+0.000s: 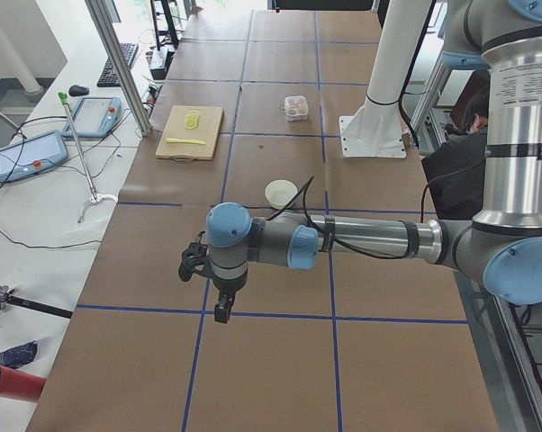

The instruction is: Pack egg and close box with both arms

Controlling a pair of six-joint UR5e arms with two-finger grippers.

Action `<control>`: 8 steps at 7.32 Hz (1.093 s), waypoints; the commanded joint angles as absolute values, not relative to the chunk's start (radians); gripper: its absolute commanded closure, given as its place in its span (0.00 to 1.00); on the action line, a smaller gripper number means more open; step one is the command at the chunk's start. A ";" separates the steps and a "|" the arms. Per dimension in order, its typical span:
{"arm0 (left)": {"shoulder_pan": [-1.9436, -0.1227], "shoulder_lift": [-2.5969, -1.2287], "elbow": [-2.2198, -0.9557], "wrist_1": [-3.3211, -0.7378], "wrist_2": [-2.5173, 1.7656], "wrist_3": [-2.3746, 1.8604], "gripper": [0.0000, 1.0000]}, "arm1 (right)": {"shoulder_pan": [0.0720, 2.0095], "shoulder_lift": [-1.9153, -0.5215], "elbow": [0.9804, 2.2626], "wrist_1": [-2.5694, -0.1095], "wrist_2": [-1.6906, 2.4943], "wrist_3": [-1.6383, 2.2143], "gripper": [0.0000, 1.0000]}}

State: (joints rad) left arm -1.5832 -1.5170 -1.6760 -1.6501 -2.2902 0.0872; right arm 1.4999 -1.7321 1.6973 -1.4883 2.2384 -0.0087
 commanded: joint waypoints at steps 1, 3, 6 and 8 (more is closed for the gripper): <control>-1.583 -1.517 -1.675 -1.652 -2.289 0.087 0.00 | 1.499 -1.729 1.701 -1.493 2.259 -0.005 0.00; -1.583 -1.517 -1.680 -1.651 -2.289 0.089 0.00 | 1.499 -1.729 1.700 -1.489 2.270 -0.005 0.00; -1.583 -1.517 -1.680 -1.654 -2.289 0.091 0.00 | 1.497 -1.730 1.700 -1.486 2.272 -0.006 0.00; -1.583 -1.517 -1.680 -1.654 -2.290 0.091 0.00 | 1.490 -1.730 1.700 -1.485 2.269 -0.008 0.00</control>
